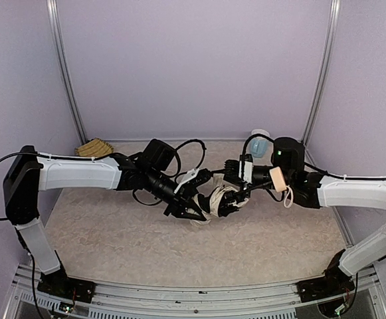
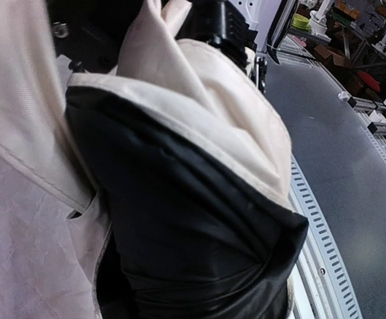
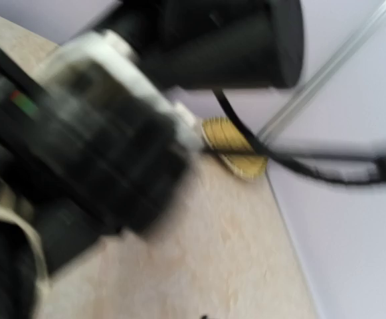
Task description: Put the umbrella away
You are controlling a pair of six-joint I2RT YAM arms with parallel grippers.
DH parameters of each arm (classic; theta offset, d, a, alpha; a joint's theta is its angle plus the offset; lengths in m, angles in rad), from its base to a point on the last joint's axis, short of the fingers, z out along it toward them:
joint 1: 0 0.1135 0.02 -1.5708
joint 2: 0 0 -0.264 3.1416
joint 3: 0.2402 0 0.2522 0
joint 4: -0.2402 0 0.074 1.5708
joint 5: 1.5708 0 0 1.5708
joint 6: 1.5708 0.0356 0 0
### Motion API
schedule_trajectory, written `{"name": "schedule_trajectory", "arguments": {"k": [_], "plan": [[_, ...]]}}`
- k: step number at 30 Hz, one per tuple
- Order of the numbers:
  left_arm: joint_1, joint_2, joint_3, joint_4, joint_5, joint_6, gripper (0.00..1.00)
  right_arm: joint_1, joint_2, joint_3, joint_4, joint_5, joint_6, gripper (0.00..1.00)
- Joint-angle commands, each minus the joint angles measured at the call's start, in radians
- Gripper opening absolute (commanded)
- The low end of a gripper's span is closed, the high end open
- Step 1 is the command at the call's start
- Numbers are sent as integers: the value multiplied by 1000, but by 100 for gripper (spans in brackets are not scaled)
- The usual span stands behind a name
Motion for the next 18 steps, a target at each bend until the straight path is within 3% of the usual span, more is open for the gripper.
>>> {"name": "schedule_trajectory", "arguments": {"k": [1,14,16,18], "plan": [[53,59,21,27,-83,-183,0,112,-91,13,47,11,-64,0],[153,114,27,169,-37,-379,0,297,-112,23,-229,109,-295,0],[158,100,2,192,-69,-379,0,294,-97,5,-223,147,-290,0],[149,102,-8,176,-187,-343,0,280,-54,-24,-179,172,-296,0]]}}
